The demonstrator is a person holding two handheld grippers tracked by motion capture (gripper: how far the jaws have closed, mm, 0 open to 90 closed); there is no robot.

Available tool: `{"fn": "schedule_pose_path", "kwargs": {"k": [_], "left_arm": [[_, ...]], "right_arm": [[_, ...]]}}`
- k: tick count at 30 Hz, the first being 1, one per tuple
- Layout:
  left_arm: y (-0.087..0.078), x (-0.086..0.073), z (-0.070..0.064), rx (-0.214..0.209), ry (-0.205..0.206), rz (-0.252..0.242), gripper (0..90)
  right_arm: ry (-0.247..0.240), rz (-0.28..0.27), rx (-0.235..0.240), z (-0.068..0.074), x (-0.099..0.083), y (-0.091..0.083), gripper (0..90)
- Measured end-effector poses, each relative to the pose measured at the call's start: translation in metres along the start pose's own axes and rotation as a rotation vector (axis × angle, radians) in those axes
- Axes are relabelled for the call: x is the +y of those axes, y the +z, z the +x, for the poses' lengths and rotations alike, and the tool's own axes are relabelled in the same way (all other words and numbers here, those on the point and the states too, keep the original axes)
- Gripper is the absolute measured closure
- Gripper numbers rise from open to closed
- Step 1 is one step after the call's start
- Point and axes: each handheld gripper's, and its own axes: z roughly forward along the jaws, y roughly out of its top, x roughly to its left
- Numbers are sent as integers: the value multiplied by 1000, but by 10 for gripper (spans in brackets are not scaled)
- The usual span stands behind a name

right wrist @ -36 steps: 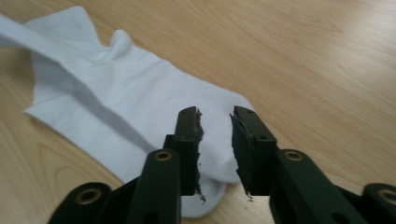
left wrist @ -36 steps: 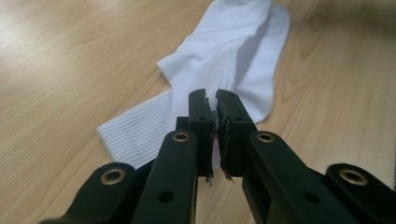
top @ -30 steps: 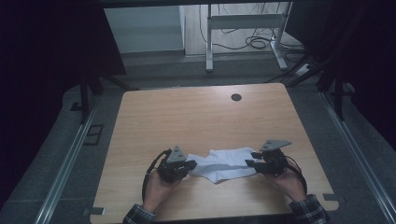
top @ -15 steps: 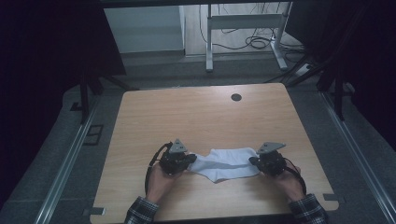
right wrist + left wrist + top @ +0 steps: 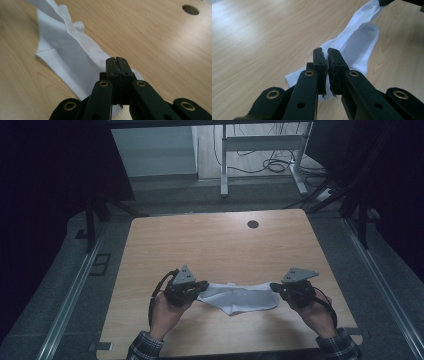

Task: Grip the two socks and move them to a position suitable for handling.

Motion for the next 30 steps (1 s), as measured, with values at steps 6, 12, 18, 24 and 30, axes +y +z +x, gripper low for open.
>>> {"fn": "schedule_pose_path", "kwargs": {"k": [6,12,18,24,30], "left_arm": [[-26,6,-12,-8,45,9,847],[6,3,12,-8,-5,89,845],[41,2,38,7,-59,96,843],[63,9,60,45,-94,110,832],[82,9,87,202,-133,162,579]], "right_arm": [[-25,4,20,20,13,-34,892],[9,105,61,13,11,-7,892],[68,136,47,-6,7,27,889],[94,131,12,-25,15,41,885],[132,121,-92,-53,25,68,695]]}}
